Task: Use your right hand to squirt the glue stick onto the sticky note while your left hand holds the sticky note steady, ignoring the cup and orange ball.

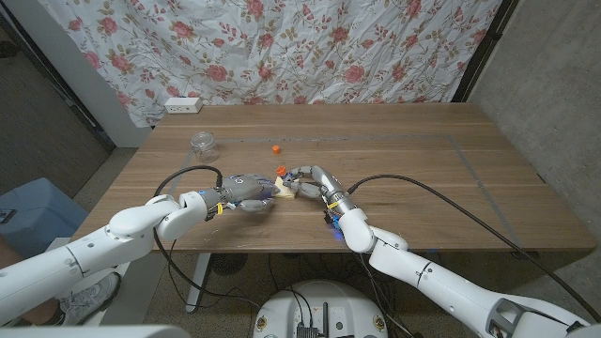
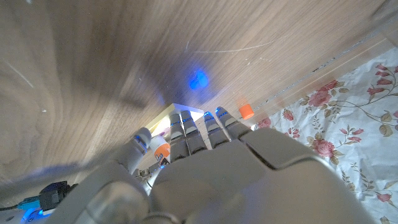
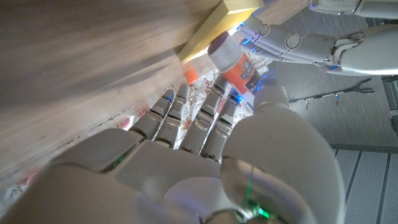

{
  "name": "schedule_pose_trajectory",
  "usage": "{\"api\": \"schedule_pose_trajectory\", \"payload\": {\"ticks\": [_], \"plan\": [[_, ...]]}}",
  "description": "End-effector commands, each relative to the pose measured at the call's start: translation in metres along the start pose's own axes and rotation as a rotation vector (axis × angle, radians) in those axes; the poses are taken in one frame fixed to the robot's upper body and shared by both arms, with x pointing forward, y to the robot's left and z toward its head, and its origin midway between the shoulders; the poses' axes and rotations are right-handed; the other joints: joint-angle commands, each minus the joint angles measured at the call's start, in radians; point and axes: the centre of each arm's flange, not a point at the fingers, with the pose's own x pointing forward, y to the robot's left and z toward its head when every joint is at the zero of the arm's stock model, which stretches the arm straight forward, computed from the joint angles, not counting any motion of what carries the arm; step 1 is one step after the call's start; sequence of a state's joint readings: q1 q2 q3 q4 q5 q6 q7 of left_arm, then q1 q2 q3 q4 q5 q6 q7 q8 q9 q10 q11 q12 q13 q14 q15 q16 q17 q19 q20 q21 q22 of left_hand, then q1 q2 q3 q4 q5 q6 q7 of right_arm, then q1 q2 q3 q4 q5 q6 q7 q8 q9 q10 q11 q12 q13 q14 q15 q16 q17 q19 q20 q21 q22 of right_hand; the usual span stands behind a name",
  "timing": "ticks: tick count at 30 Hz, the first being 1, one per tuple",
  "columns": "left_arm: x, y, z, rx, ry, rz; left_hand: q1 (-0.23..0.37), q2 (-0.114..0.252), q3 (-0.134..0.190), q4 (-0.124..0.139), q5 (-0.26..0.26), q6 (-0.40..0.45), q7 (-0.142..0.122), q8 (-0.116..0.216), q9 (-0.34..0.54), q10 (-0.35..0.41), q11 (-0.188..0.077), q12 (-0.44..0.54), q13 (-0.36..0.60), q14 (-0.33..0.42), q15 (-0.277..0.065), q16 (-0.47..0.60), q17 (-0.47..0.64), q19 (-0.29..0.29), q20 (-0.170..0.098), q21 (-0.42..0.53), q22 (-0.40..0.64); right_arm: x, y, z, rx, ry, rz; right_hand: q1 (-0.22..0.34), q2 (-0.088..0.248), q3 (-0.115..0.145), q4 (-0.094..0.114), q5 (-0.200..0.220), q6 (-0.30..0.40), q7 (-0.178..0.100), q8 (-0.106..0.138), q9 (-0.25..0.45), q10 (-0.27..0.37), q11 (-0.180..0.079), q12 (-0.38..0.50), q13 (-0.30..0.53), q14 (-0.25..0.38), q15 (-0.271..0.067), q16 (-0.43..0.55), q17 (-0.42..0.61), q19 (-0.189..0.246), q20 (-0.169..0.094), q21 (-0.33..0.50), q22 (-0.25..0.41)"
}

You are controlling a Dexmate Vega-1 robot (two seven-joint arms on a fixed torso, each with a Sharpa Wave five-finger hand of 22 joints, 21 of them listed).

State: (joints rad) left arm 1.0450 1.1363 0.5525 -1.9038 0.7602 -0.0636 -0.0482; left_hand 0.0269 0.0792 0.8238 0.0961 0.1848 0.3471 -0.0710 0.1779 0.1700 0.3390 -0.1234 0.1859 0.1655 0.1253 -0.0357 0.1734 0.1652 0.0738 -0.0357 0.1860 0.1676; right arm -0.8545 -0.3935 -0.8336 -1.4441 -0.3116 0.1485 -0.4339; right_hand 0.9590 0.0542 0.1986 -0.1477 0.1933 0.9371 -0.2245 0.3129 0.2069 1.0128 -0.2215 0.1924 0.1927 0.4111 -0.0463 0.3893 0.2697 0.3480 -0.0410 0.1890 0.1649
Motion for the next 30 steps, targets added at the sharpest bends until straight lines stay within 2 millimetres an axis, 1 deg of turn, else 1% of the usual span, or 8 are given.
{"api": "schedule_pose_trajectory", "payload": {"ticks": [1,30], "plan": [[0.001,-0.001,0.0,-0.001,-0.002,-0.007,0.004,0.09,0.003,-0.002,-0.001,0.013,0.003,0.004,0.002,0.013,-0.002,0.006,0.005,0.011,-0.112,0.002,0.002,0.009,-0.115,0.007,0.003,0.002,-0.01,0.008,0.034,-0.021,-0.043,0.001,0.007,-0.005,0.003,0.005,0.007,0.002,0.005,0.002,0.008,-0.002,0.0,0.005,-0.001,-0.13,0.004,0.003,-0.006,-0.004,0.001,0.004],[0.002,0.001,0.002,-0.002,0.005,-0.022,0.003,0.089,0.005,-0.002,-0.001,0.02,0.004,0.004,0.002,0.019,-0.001,0.006,0.005,0.016,-0.112,0.003,0.002,0.012,-0.114,0.008,0.003,0.004,-0.034,0.016,0.044,-0.05,-0.107,-0.005,0.01,-0.008,0.005,0.004,0.008,0.002,0.003,0.001,0.009,-0.002,0.0,0.005,-0.003,-0.128,0.004,0.002,-0.008,0.001,0.0,0.004]]}}
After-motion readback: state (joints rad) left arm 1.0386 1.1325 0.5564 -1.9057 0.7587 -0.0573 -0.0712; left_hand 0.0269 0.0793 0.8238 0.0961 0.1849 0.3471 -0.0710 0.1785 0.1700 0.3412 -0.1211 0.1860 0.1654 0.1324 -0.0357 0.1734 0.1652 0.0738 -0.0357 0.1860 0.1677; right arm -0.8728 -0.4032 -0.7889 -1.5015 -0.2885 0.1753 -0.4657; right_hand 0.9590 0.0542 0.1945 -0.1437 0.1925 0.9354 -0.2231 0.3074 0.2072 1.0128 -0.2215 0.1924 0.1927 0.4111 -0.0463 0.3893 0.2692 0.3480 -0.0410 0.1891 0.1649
